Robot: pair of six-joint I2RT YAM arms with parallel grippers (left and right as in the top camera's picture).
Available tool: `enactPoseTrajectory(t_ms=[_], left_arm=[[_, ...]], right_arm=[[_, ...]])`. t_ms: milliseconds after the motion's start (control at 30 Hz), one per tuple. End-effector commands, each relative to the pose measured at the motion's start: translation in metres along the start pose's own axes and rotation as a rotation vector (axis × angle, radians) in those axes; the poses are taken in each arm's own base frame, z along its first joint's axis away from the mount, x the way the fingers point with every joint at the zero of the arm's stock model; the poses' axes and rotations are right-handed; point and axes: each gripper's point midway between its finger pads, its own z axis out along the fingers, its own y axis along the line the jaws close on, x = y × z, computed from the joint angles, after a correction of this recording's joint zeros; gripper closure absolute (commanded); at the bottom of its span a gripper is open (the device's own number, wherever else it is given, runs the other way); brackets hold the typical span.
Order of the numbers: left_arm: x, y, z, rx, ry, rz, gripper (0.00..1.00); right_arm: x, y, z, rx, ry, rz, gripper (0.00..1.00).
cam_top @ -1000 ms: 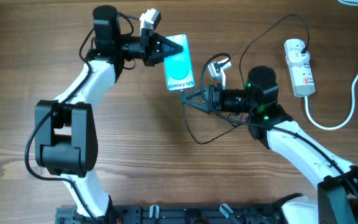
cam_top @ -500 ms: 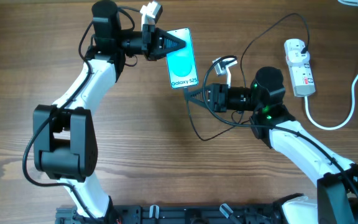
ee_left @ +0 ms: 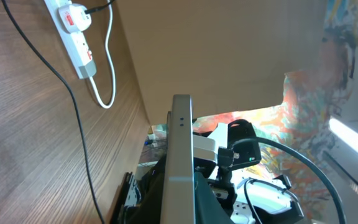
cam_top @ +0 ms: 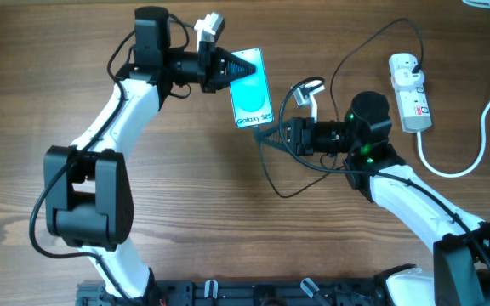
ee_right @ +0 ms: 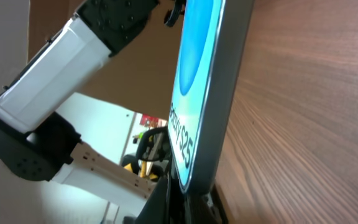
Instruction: Plug charger to phone and switch on socket
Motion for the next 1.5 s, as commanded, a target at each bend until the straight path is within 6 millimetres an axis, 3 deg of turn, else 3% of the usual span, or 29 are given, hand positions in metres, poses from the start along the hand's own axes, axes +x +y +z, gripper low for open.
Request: enactPoseTrajectory(t_ms=[0,100,233,333,433,667,800,900,1067,1467], left_arm=[[0.046,-0.027,0.02,0.1,0.127,0.209,0.96],[0.045,-0.038,0.014,0.1,0.111,0.281,0.96],[0.031,-0.041,0.0,0.09,0.069,0.373,0.96],[0.017,-0.041,-0.022,0.069,0.015,0.441,0.96],[0.003,-0.038,-0.043,0.028,-0.05,0.473,0.96],[0.004,-0.039,-0.04,0.035,-0.041,0.489,0.96],[0.008,-0.041,-0.039,0.052,-0.026,0.484,0.96],[0.012,-0.042,-0.03,0.062,-0.005,0.483,0.96],[0.016,-0.041,-0.024,0.068,0.011,0.442,0.96],[0.04,-0.025,-0.019,0.073,0.022,0.365,0.96]], right_arm=[[-0.066,0.022,-0.009,0.048,-0.22,-0.167,0.96],[-0.049,-0.006,-0.007,0.123,-0.158,-0.075,0.73],[-0.032,-0.007,-0.005,0.104,-0.077,-0.081,0.57],[-0.016,-0.021,-0.006,0.14,-0.021,-0.081,0.53],[0.001,-0.017,-0.003,0.092,0.062,-0.185,0.5],[0.016,-0.025,0.033,0.187,0.07,-0.266,0.62],[0.012,-0.021,0.035,0.177,0.053,-0.272,0.8],[0.008,-0.02,0.035,0.182,0.036,-0.286,0.82],[0.004,-0.023,0.034,0.202,0.018,-0.283,0.96],[-0.006,-0.027,0.022,0.211,-0.011,-0.275,0.96]])
